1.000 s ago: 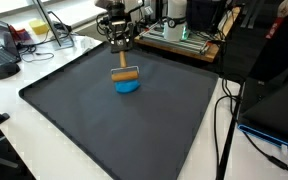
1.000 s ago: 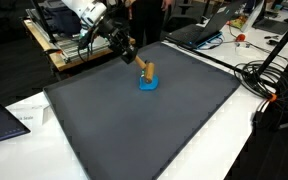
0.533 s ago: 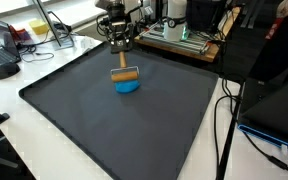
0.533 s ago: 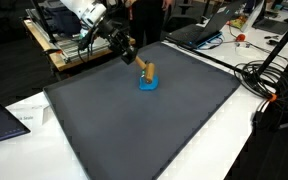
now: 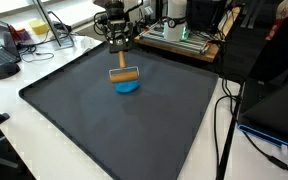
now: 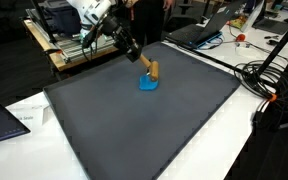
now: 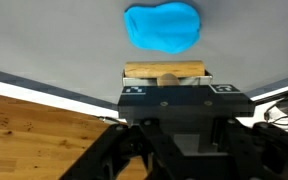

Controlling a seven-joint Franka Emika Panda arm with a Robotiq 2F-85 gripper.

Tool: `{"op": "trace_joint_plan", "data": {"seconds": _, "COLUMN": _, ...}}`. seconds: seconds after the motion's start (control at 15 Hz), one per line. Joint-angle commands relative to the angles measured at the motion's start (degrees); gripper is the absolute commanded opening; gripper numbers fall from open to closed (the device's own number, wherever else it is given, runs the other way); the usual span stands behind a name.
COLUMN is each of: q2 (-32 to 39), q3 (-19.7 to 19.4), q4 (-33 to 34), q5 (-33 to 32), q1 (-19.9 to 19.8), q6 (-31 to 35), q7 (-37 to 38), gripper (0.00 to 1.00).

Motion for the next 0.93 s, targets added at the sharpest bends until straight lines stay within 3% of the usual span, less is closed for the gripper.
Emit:
{"op": "trace_joint_plan", "data": {"seconds": 0.0, "q2": -2.31, "q3": 1.57, "q4": 0.86, "q5": -4.59, "q1": 1.24, "q6": 1.08, "q7": 3.95, "gripper": 0.22}}
{"op": "trace_joint_plan", "data": {"seconds": 0.33, "q2": -3.24, "q3": 3.88, "q4": 2.66, "q5": -14.22, "q1": 2.99, "q6": 3.18, "q7": 13.76, "gripper": 0.22}}
{"op": "trace_joint_plan", "data": {"seconds": 0.87, "q2": -4.39, "q3": 6.63, "q4": 8.59, "q5": -43.16, "q1": 4.97, "q6": 1.60, "q7": 46.79, "gripper": 0.22}}
